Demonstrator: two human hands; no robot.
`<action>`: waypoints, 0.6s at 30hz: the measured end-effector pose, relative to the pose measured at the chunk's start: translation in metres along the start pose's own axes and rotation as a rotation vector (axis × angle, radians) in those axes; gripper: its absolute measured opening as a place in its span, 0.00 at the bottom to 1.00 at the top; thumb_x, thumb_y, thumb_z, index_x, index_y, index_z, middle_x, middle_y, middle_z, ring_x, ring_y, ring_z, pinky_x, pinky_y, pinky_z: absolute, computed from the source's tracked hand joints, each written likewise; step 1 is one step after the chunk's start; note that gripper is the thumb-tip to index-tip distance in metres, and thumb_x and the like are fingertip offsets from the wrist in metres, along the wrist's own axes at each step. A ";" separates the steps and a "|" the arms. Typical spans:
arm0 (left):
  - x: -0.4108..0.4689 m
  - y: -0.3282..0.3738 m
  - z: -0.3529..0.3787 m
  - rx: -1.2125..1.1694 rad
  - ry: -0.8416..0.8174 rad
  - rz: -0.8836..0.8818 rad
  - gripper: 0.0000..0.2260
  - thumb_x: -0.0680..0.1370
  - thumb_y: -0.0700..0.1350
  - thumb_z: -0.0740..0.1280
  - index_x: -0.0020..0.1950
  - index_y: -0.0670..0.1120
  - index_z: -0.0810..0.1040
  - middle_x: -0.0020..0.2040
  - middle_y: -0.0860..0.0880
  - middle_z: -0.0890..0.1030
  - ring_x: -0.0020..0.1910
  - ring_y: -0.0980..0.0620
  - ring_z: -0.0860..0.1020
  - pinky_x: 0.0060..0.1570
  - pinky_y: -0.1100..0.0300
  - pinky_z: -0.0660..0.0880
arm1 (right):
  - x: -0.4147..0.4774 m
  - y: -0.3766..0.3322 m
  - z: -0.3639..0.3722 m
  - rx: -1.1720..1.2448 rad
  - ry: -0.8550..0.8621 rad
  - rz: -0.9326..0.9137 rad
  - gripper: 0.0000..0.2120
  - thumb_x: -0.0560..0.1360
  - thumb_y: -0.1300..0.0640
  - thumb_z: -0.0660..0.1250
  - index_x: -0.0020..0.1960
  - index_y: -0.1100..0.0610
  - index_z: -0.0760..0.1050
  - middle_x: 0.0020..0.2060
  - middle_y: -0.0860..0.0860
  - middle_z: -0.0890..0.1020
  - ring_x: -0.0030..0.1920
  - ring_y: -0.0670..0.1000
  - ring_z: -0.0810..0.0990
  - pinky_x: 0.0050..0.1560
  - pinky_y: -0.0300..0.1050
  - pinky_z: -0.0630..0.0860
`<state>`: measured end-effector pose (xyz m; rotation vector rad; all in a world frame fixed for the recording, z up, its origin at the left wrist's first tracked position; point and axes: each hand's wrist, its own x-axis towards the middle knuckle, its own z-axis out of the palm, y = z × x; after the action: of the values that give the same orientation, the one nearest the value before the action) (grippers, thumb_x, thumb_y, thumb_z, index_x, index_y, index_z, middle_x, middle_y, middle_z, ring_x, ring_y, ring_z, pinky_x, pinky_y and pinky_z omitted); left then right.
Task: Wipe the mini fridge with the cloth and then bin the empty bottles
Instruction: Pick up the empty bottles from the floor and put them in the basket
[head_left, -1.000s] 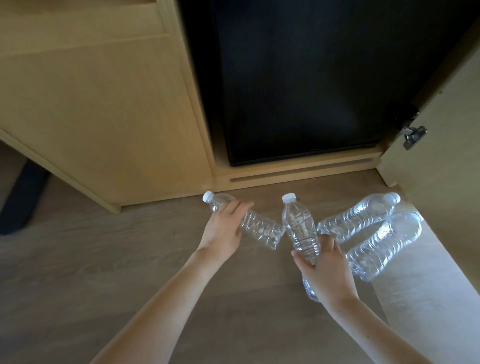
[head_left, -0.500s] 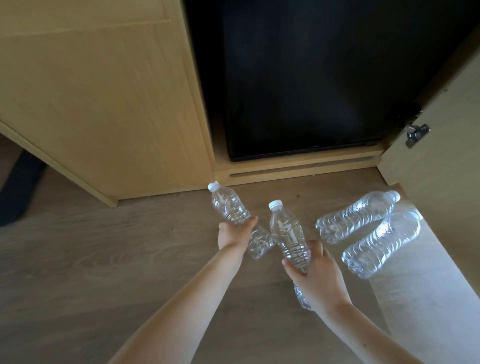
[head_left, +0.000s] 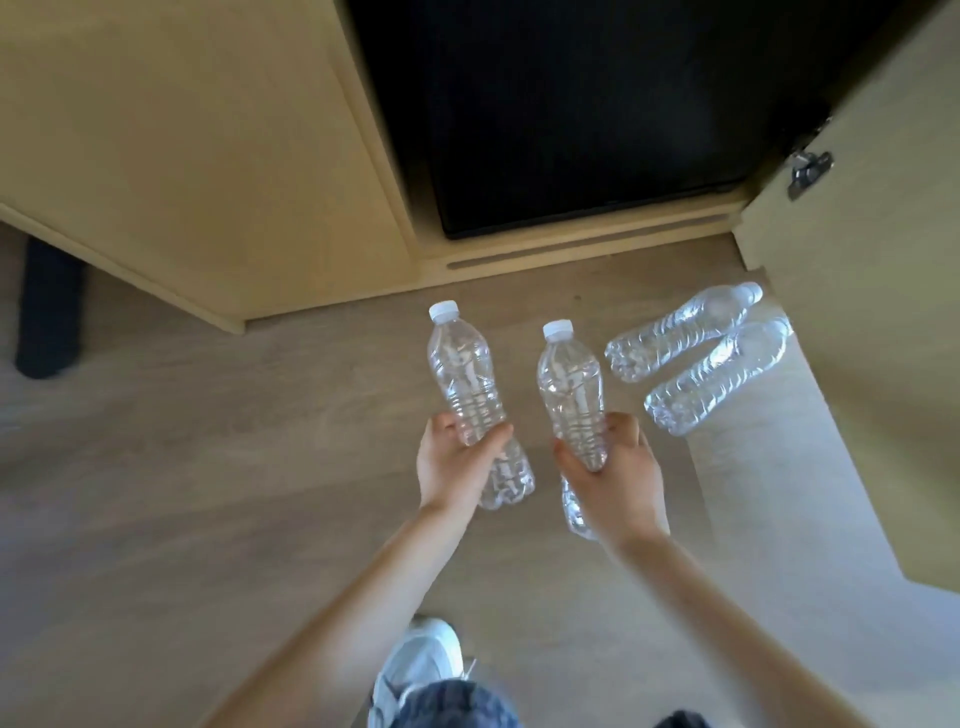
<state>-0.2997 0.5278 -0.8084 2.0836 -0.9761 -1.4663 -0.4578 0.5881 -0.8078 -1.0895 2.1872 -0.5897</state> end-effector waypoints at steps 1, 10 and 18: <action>-0.020 0.007 -0.012 0.011 0.000 0.003 0.18 0.67 0.51 0.80 0.49 0.47 0.76 0.43 0.51 0.84 0.42 0.51 0.83 0.49 0.51 0.80 | -0.010 -0.011 -0.012 0.019 -0.005 0.011 0.23 0.72 0.47 0.74 0.59 0.59 0.71 0.51 0.53 0.79 0.54 0.59 0.78 0.45 0.43 0.66; -0.242 0.175 -0.131 -0.017 -0.063 0.025 0.18 0.68 0.48 0.80 0.50 0.56 0.74 0.44 0.57 0.79 0.45 0.57 0.80 0.48 0.63 0.75 | -0.125 -0.166 -0.210 0.290 0.055 0.089 0.23 0.72 0.46 0.75 0.61 0.49 0.70 0.54 0.48 0.79 0.55 0.52 0.78 0.52 0.46 0.73; -0.482 0.348 -0.228 -0.053 -0.168 0.166 0.24 0.69 0.49 0.79 0.61 0.55 0.73 0.57 0.54 0.79 0.41 0.70 0.80 0.35 0.76 0.72 | -0.266 -0.319 -0.450 0.414 0.108 0.120 0.30 0.68 0.40 0.77 0.65 0.49 0.71 0.55 0.43 0.79 0.56 0.47 0.77 0.56 0.43 0.74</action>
<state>-0.2917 0.6366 -0.1804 1.8177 -1.1314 -1.5817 -0.4719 0.6791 -0.2020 -0.7176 2.0738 -1.0111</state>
